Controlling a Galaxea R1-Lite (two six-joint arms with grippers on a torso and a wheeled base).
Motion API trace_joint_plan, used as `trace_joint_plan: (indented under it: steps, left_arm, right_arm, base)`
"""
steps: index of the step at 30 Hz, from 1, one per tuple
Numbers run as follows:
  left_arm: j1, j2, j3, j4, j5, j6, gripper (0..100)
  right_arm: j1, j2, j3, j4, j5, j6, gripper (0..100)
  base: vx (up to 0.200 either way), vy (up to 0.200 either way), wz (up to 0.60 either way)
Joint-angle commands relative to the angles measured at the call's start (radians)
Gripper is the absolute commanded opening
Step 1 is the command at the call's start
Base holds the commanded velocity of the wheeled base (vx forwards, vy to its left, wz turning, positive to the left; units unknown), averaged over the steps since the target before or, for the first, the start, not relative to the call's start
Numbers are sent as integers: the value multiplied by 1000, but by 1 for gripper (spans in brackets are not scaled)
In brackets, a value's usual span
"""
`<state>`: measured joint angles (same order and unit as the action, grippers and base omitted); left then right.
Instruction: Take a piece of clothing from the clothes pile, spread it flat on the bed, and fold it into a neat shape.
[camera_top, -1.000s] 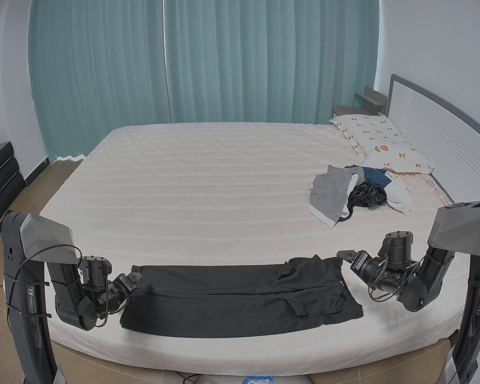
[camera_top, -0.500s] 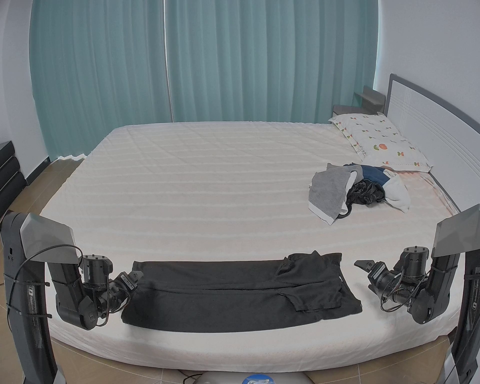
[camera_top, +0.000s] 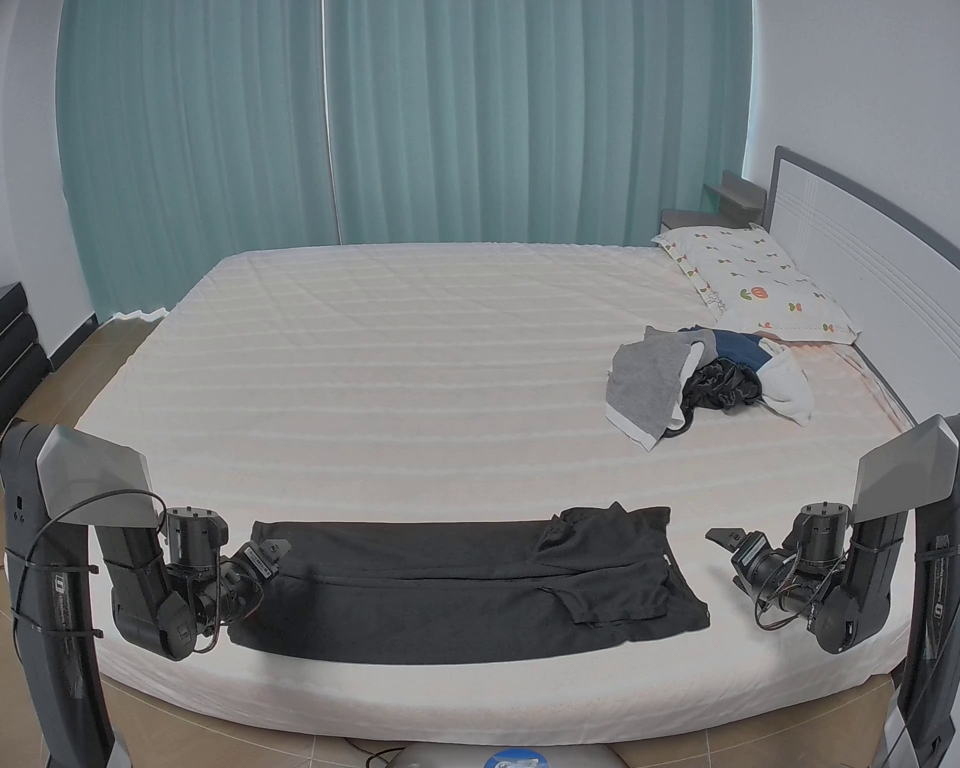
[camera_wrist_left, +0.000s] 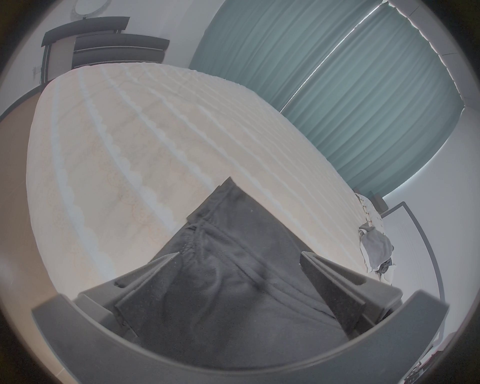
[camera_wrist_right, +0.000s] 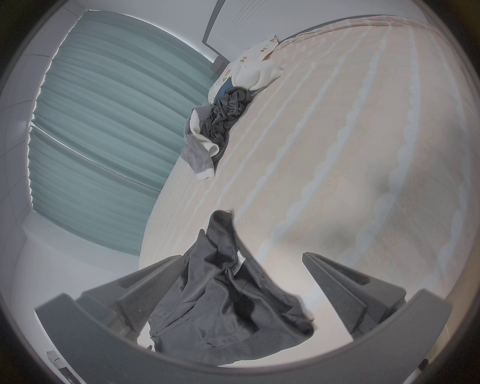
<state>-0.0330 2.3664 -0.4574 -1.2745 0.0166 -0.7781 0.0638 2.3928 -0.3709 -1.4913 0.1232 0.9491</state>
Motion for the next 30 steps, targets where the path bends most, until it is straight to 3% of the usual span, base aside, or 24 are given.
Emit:
trace_joint_plan:
  steps: [1, 8, 10, 12, 21, 24, 30]
  left_arm:
    - [8, -67, 8, 6, 3, -1, 100]
    - [30, -138, 10, 21, 3, 91, 100]
    - [47, -139, -4, 90, 0, 232, 100]
    - [67, -133, -41, 130, -1, 303, 100]
    - [74, -41, -198, 337, -15, 378, 100]
    - [82, 5, -210, 330, -24, 387, 100]
    - [105, 83, -198, 262, -44, 510, 100]
  right_arm:
    - [2, 32, 9, -26, 0, -1, 100]
    - [11, 55, 24, -67, -5, -4, 100]
    - [13, 55, 26, -69, -5, -6, 100]
    - [14, 57, 26, -69, -7, -9, 100]
    - [16, 63, 26, -69, -10, -10, 100]
    - [16, 63, 26, -69, -10, -10, 100]
    - [17, 63, 27, -69, -8, -12, 100]
  base:
    - [0, 0, 0]
    - [0, 0, 0]
    - [0, 0, 0]
    - [0, 0, 0]
    - [0, 0, 0]
    - [0, 0, 0]
    - [0, 0, 0]
